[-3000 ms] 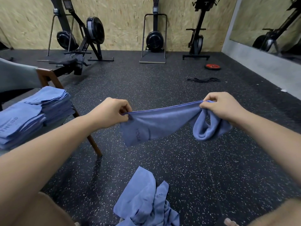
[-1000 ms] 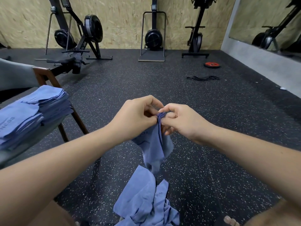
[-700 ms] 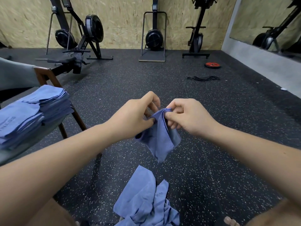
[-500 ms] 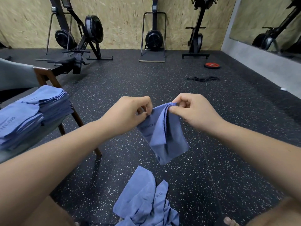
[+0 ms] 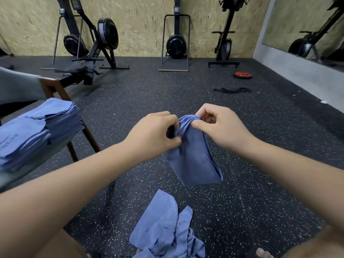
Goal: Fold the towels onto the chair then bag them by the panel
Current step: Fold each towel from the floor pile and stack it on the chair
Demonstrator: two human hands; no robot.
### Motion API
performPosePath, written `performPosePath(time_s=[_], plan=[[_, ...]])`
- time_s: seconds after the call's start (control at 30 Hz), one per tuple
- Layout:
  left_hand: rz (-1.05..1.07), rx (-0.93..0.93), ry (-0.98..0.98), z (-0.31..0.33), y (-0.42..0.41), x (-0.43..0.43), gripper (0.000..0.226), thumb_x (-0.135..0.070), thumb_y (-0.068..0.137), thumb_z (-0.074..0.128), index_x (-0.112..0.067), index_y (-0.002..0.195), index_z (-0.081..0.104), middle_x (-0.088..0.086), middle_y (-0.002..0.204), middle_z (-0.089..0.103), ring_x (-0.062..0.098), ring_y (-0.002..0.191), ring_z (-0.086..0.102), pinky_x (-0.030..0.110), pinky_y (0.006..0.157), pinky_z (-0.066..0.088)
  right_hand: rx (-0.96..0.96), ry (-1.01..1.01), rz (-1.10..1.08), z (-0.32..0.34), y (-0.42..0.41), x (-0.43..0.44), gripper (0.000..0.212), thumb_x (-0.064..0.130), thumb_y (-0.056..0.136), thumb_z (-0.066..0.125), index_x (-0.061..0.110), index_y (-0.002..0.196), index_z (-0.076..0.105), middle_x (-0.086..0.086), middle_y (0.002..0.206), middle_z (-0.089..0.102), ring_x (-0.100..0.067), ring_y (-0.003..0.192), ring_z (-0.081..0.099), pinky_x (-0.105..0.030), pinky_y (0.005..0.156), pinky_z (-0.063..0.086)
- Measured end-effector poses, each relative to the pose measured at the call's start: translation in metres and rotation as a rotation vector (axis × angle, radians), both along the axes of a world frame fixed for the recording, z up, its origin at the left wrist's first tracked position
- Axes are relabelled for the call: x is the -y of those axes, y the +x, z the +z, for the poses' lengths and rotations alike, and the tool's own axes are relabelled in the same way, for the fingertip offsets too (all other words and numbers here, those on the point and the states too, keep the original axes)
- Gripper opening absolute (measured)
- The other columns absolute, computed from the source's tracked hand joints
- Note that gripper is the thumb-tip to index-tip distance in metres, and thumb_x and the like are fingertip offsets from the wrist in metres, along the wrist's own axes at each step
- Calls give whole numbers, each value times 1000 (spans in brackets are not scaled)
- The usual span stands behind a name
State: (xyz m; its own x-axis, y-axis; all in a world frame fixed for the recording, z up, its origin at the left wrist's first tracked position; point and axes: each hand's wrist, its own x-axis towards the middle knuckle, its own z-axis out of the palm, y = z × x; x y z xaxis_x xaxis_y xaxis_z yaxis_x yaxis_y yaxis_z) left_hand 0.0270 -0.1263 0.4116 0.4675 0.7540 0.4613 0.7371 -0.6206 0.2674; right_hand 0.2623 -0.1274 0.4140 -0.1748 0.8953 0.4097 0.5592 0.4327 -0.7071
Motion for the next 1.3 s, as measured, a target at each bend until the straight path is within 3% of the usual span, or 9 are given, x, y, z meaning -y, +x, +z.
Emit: performPosePath(time_s=[0.13, 0.23, 0.37, 0.43, 0.6, 0.77, 1.0, 1.2, 1.3], plan=[[49, -5, -30, 6, -9, -5, 18, -40, 78, 58, -26, 83, 67, -9, 81, 62, 15, 77, 60, 39, 74, 53, -3, -15, -4, 3, 6, -1, 14, 30, 91, 79, 23, 83, 71, 3, 76, 70, -7, 67, 55, -35, 72, 47], [51, -22, -46, 7, -13, -7, 20, -42, 82, 56, -26, 79, 67, -10, 78, 62, 13, 74, 59, 38, 74, 53, -20, -41, 15, 3, 7, 1, 14, 35, 89, 78, 25, 83, 71, 1, 80, 72, -9, 71, 59, -44, 76, 53], [12, 44, -86, 1, -6, -2, 47, -74, 85, 57, -28, 77, 65, -11, 77, 62, 5, 76, 59, 27, 71, 48, -32, -46, 65, 1, -2, 6, 13, 35, 86, 76, 24, 83, 71, 1, 80, 73, -12, 71, 61, -50, 78, 56], [18, 11, -63, -1, 1, 1, 55, -83, 80, 61, -28, 75, 60, -11, 76, 59, 7, 75, 58, 29, 68, 47, -14, -38, 88, 0, -7, 7, 10, 29, 87, 77, 23, 83, 70, 0, 79, 73, -15, 70, 62, -51, 77, 56], [6, -42, -2, 2, 4, -1, 27, -52, 75, 49, -26, 70, 49, -10, 71, 47, 17, 67, 50, 38, 65, 47, 13, -1, 106, 1, -8, 6, 10, 29, 88, 75, 21, 84, 70, -2, 79, 71, -15, 69, 60, -49, 75, 54], [-22, -52, 1, 6, -17, -11, 14, -33, 86, 72, -23, 75, 69, -9, 75, 61, 12, 71, 58, 34, 72, 51, 35, -12, 22, 1, 10, -1, 13, 34, 86, 76, 23, 83, 70, 0, 78, 71, -11, 68, 59, -46, 75, 54], [-80, 8, -100, 9, -38, -21, 17, -43, 91, 84, -29, 82, 79, -15, 86, 72, 6, 80, 68, 22, 73, 50, 65, -46, -6, 5, 22, -3, 11, 21, 90, 78, 22, 83, 70, -2, 82, 73, -30, 79, 66, -45, 80, 55], [-42, 153, -163, 15, -43, -23, 11, -35, 84, 91, -30, 87, 82, -12, 75, 72, 7, 65, 60, 24, 62, 45, 81, -64, -8, 8, 24, -2, 11, 20, 91, 78, 21, 83, 70, -4, 82, 74, -12, 70, 59, -38, 75, 52], [-41, 233, -199, 17, -42, -20, 13, -31, 84, 92, -30, 90, 80, -12, 72, 70, 3, 59, 51, 16, 56, 38, 107, -92, -9, 8, 25, -2, 10, 19, 90, 77, 21, 83, 70, 0, 80, 73, -11, 69, 57, -36, 72, 49]])
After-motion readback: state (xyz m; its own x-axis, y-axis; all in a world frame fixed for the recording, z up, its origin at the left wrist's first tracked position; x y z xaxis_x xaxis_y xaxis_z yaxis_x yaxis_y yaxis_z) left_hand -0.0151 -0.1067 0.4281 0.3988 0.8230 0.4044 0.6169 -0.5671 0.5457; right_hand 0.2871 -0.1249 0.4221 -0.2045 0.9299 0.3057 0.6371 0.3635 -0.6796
